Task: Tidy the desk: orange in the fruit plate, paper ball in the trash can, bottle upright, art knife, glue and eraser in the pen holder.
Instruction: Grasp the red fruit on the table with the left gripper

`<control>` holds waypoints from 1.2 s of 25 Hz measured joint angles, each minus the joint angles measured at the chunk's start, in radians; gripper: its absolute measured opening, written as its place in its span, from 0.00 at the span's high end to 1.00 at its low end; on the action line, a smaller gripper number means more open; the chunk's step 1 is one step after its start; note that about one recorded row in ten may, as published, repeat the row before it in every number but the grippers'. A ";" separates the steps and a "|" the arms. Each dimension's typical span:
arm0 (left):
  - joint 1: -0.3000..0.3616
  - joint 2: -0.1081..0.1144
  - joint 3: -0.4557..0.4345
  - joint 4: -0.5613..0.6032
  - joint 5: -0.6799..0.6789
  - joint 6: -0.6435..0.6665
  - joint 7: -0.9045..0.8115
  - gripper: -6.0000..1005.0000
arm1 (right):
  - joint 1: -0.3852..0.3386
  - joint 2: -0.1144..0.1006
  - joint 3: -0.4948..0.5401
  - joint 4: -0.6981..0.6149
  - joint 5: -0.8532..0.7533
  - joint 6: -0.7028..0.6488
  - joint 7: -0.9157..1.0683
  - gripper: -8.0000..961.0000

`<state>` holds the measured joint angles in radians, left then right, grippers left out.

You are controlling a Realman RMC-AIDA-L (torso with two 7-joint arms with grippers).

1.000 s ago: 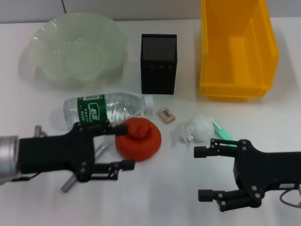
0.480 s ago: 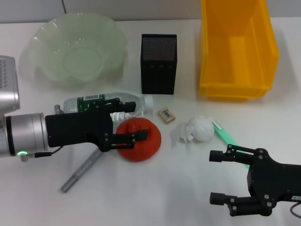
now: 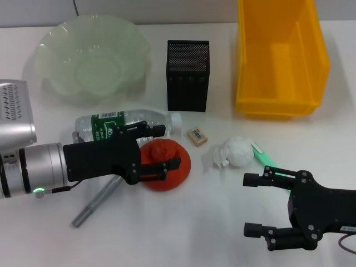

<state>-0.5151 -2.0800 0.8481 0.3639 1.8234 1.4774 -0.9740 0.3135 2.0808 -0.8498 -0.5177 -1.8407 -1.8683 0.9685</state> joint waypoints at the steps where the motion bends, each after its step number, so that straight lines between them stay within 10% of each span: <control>1: -0.002 0.000 0.000 -0.009 -0.002 -0.007 0.007 0.29 | 0.000 0.000 0.000 0.000 0.000 0.000 0.000 0.14; 30: -0.034 0.000 0.013 -0.096 -0.003 -0.103 0.022 0.44 | 0.004 0.001 0.000 0.011 0.000 0.000 -0.001 0.14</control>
<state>-0.5487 -2.0800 0.8607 0.2675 1.8204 1.3743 -0.9525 0.3176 2.0816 -0.8498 -0.5062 -1.8408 -1.8684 0.9678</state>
